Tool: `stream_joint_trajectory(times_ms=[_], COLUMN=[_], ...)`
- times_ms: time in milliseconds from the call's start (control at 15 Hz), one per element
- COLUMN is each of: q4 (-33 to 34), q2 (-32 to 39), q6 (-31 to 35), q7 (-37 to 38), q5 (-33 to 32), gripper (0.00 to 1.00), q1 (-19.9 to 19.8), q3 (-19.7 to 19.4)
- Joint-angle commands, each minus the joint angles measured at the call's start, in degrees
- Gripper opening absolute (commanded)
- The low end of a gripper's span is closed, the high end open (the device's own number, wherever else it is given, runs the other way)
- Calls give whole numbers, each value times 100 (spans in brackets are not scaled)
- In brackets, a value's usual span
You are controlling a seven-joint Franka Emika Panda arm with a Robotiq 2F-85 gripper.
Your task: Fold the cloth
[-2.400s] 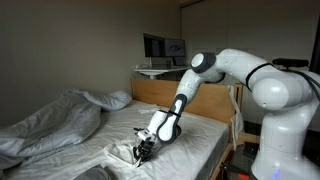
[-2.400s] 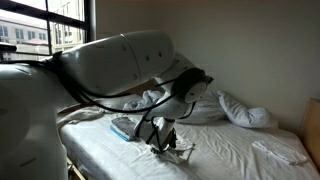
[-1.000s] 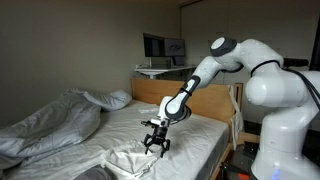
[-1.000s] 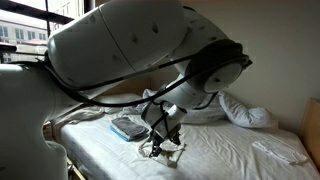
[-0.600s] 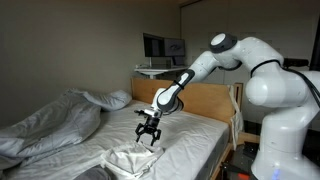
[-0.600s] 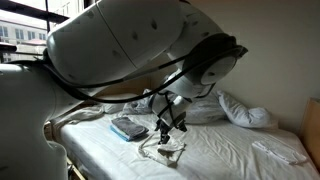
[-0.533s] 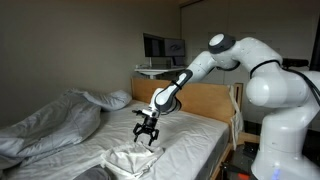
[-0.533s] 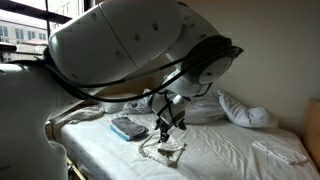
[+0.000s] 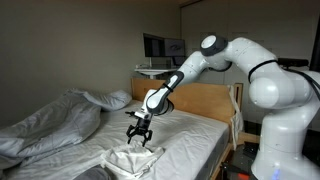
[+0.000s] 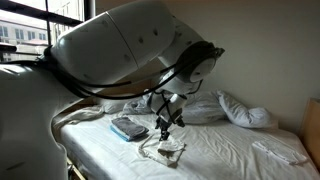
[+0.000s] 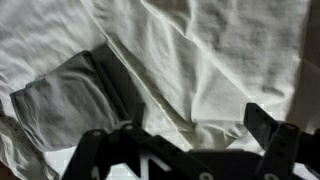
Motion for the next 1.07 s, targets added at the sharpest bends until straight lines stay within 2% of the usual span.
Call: stream_joint_trajectory(times_ms=[0, 400, 600, 1000], q4=[54, 579, 943, 1688], q2=[-84, -5, 13, 39], q6=[-68, -184, -559, -1212], q7=[-323, -421, -495, -843], q5=[585, 1022, 1160, 1572], gripper=[100, 100, 100, 100], q1=[172, 393, 531, 1062], q3=[-150, -495, -677, -1402])
